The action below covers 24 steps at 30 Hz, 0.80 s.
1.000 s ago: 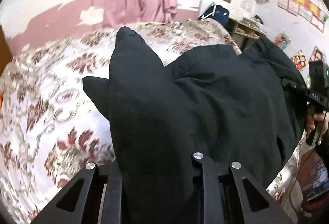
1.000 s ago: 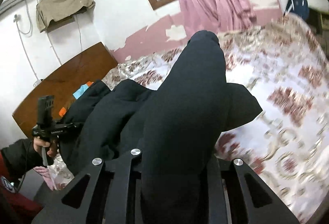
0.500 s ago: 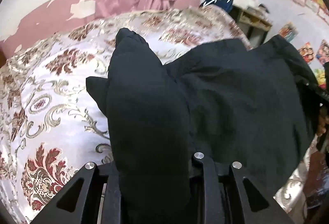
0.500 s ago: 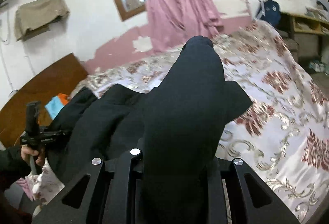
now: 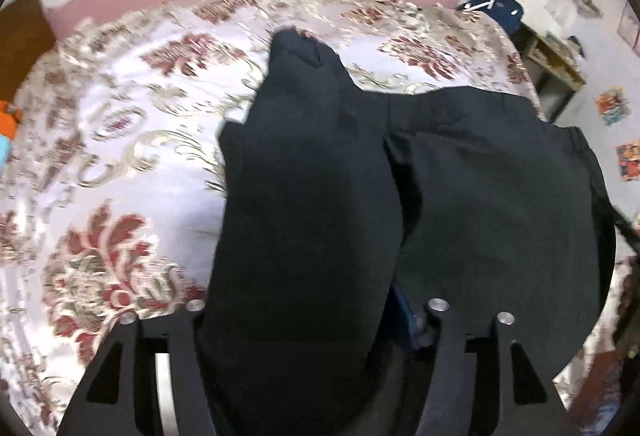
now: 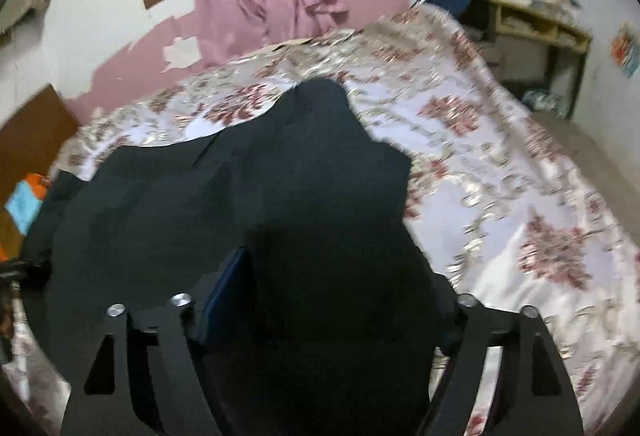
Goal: Fold large clothes
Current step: 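Lower the jacket bundle onto the bedspread and open both tools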
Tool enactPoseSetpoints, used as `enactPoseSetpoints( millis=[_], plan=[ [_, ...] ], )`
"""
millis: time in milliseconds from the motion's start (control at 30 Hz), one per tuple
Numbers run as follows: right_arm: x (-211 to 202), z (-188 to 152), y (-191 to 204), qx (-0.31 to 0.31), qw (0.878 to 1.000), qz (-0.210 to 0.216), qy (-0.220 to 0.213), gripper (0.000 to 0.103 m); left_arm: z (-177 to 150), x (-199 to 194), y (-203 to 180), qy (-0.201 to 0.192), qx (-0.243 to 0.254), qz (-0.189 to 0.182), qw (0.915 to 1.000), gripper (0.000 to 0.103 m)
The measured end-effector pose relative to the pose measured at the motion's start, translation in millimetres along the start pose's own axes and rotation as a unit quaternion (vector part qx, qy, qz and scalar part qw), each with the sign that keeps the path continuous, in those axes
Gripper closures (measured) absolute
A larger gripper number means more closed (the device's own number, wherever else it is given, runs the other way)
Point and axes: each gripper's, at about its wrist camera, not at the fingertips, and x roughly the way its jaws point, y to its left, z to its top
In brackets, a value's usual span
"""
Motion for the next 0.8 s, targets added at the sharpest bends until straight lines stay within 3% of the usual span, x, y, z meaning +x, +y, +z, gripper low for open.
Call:
enactPoseSetpoints(
  millis=[133, 200, 400, 800],
  plan=[
    [-21.8, 7.2, 10.8, -0.021, 1.000, 0.003, -0.016, 0.014, -0.1, -27.4, -8.2, -0.064, 0.014, 0.043, 0.9969, 0.025],
    [-31.9, 9.2, 12.6, -0.024, 0.999, 0.011, -0.024, 0.013, -0.8, -47.2, -15.2, -0.095, 0.020, 0.047, 0.9941, 0.019],
    [-72.6, 8.5, 20.7, -0.011, 0.997, 0.039, -0.073, 0.006, -9.2, -92.1, -43.9, -0.156, 0.052, 0.032, 0.9859, 0.014],
    [-146.5, -15.6, 47.5, -0.012, 0.988, 0.053, -0.146, 0.002, -53.0, -157.9, -87.0, -0.238, 0.048, 0.005, 0.9701, 0.005]
  ],
)
